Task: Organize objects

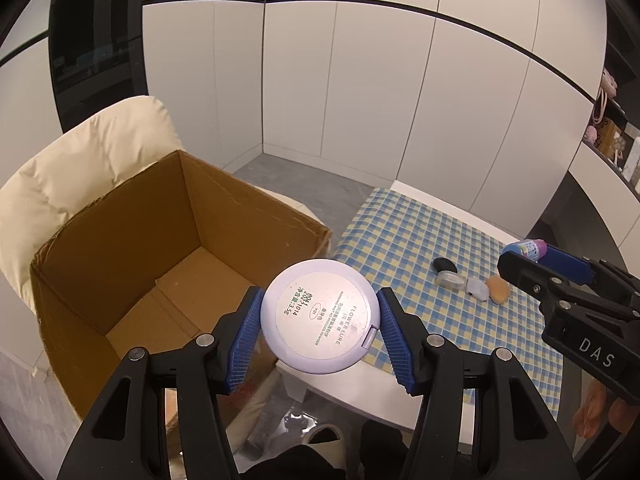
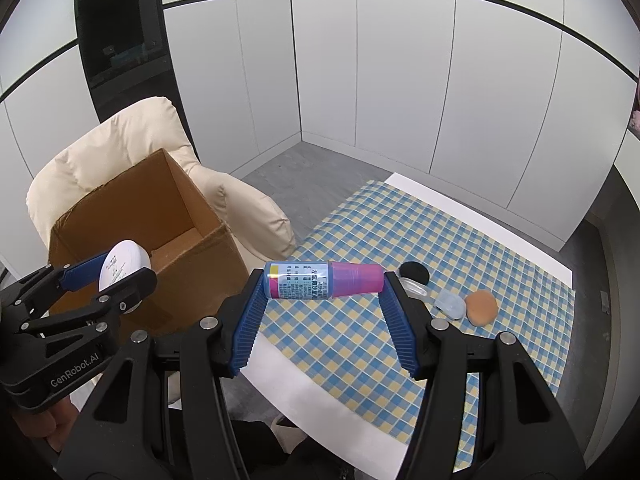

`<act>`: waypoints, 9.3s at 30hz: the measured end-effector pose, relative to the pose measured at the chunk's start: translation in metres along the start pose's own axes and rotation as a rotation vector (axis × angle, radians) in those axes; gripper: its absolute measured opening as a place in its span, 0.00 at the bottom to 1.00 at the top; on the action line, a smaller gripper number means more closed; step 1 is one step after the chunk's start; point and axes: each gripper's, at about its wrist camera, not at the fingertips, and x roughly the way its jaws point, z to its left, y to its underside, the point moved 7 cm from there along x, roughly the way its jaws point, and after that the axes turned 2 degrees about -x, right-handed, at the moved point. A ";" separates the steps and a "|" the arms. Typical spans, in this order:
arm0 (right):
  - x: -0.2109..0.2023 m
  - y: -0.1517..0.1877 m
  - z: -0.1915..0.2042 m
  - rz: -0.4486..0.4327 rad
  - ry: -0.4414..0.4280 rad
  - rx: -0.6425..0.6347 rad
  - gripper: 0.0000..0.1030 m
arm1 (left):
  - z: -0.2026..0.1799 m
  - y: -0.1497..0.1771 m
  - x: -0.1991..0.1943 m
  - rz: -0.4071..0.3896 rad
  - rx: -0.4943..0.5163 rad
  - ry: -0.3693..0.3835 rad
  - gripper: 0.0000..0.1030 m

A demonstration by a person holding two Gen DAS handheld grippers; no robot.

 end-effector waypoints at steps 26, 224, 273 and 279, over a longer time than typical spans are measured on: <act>0.006 -0.016 0.057 -0.020 -0.060 -0.073 0.58 | 0.054 0.014 -0.014 0.006 -0.069 -0.089 0.56; 0.012 -0.013 0.020 0.022 -0.008 0.017 1.00 | 0.060 0.006 -0.008 -0.067 -0.113 -0.177 1.00; -0.036 0.011 -0.103 -0.074 0.166 0.109 1.00 | -0.058 0.001 0.021 -0.053 0.033 -0.073 1.00; -0.041 0.018 -0.119 -0.067 0.181 0.127 1.00 | -0.075 0.002 0.026 -0.037 0.037 -0.042 1.00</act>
